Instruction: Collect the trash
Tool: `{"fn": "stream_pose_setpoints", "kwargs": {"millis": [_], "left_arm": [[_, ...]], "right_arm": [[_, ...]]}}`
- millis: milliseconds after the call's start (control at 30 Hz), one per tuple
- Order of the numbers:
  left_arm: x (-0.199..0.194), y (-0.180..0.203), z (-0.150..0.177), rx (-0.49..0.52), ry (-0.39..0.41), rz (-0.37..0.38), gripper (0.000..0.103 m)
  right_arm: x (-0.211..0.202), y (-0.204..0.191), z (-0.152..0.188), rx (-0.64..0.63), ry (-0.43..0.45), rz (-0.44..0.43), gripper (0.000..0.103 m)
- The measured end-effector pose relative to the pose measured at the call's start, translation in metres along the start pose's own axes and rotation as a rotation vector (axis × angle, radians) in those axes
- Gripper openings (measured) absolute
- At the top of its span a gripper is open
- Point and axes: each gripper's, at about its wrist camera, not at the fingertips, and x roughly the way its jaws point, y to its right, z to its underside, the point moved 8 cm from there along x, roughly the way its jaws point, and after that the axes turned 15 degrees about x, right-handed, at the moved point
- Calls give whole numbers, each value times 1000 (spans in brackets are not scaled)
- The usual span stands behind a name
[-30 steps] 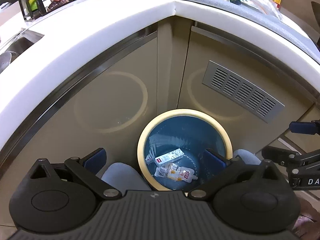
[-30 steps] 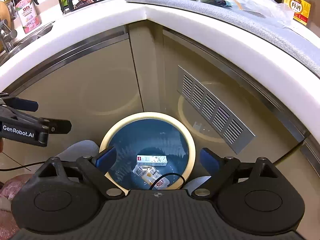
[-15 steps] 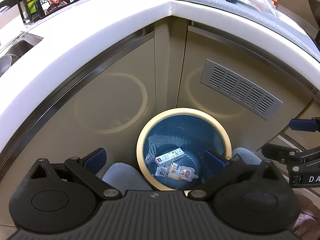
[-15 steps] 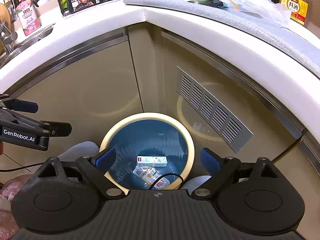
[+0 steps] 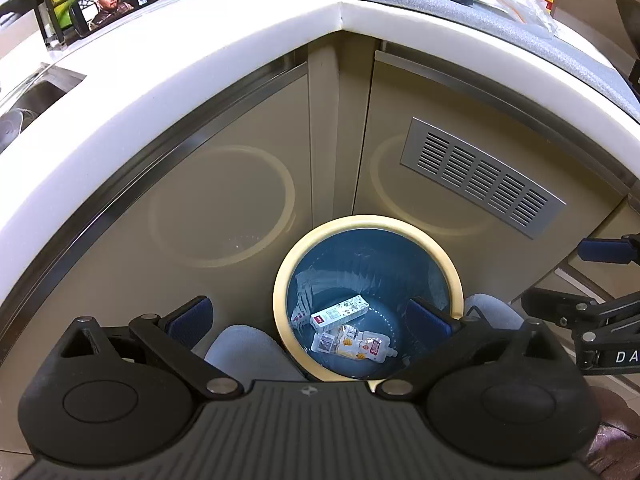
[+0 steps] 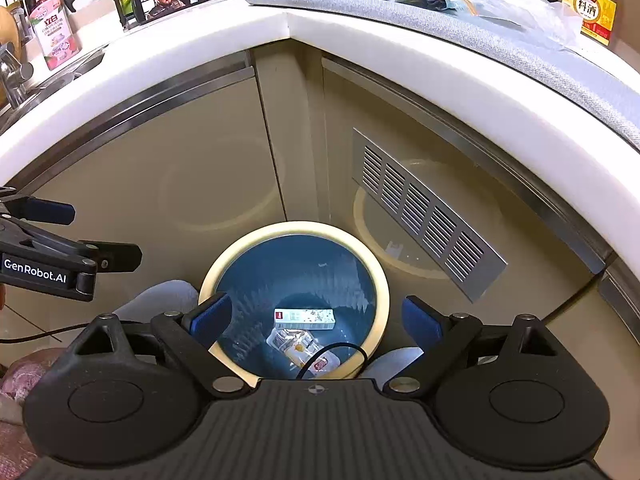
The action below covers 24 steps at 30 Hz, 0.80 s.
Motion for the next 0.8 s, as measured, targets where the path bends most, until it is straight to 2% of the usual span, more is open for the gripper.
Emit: {"fn": "stream_pose_setpoints", "kwargs": {"millis": [800], "left_arm": [[2, 0, 3, 3, -5, 1, 103]], "right_arm": [[2, 0, 0, 0, -8, -2, 93]]}}
